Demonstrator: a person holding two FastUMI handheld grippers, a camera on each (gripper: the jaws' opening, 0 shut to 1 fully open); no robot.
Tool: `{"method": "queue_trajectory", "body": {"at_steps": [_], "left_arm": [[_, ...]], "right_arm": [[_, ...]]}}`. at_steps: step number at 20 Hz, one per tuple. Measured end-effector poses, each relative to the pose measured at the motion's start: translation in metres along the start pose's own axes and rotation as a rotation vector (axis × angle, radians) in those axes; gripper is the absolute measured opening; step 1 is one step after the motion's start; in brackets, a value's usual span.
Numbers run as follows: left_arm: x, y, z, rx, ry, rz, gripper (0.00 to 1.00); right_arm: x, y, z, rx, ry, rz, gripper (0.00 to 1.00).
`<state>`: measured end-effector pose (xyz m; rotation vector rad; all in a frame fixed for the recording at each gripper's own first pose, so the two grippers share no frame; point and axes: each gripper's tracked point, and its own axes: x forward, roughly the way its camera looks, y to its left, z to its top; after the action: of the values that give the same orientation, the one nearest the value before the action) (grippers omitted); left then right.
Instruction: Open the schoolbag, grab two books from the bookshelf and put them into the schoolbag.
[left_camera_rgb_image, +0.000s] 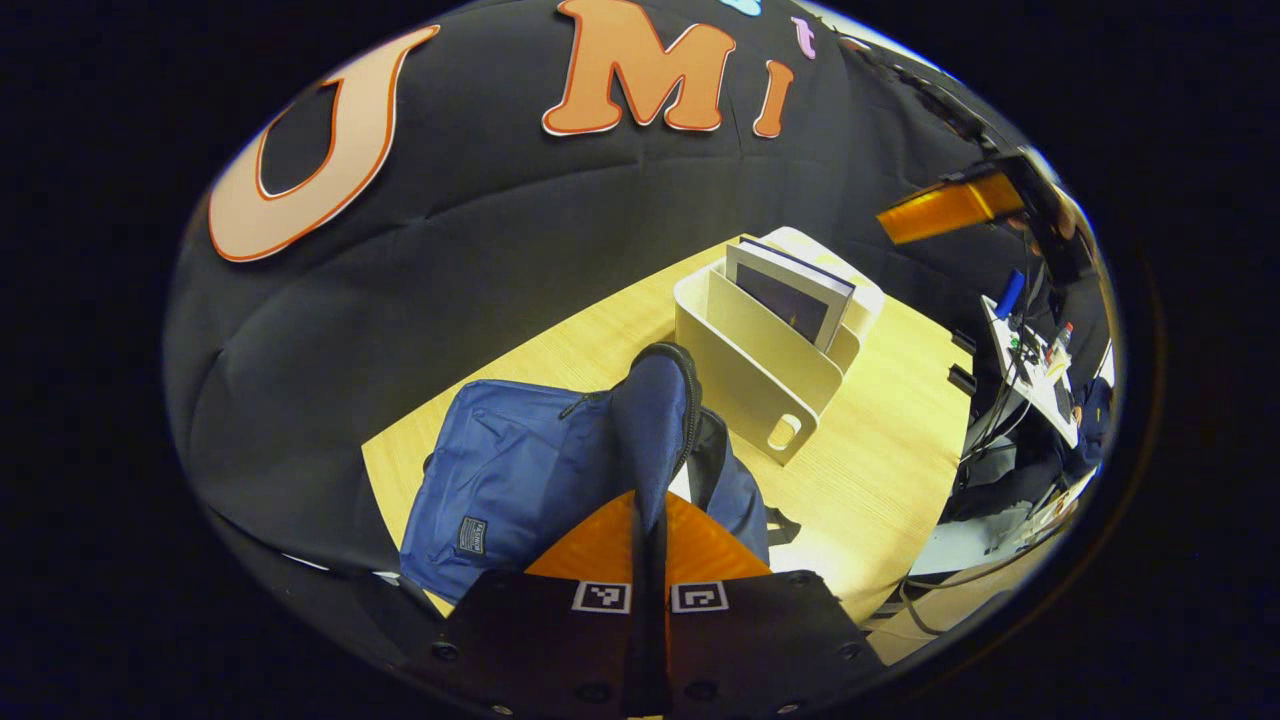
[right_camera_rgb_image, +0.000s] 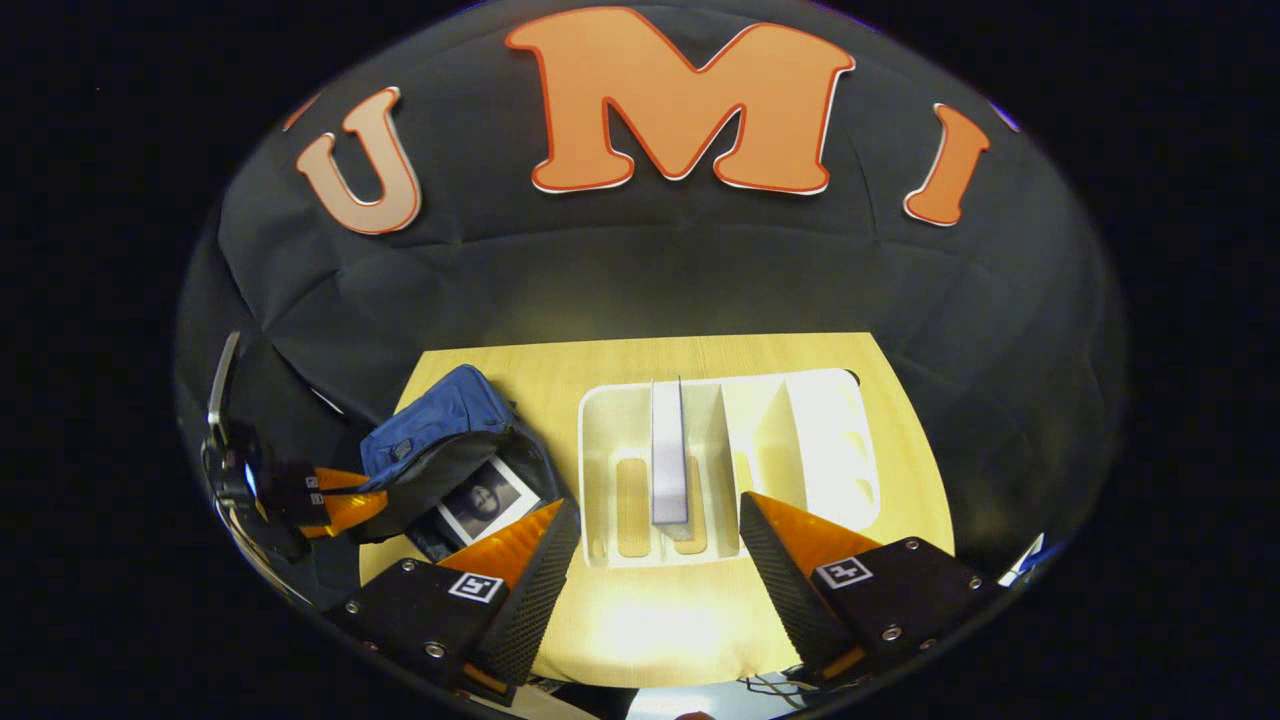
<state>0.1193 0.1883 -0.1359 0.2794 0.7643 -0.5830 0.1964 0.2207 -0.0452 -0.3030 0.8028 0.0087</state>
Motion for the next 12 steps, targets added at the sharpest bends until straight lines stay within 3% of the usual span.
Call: {"method": "queue_trajectory", "body": {"at_steps": [3,5,9,12], "left_arm": [[0.004,-0.001,-0.006,-0.036,0.002,-0.007,0.01],[0.006,0.004,-0.008,-0.055,0.002,0.000,0.01],[0.003,0.010,-0.006,-0.056,-0.002,0.032,0.01],[0.002,0.015,-0.006,-0.039,0.008,0.048,0.01]], "right_arm": [[0.038,-0.004,0.016,-0.038,0.101,-0.023,0.97],[0.069,0.005,0.019,-0.022,0.177,0.003,0.98],[0.124,-0.011,-0.001,-0.116,0.308,-0.080,0.98],[0.145,-0.007,-0.021,-0.135,0.375,-0.076,0.99]]}}
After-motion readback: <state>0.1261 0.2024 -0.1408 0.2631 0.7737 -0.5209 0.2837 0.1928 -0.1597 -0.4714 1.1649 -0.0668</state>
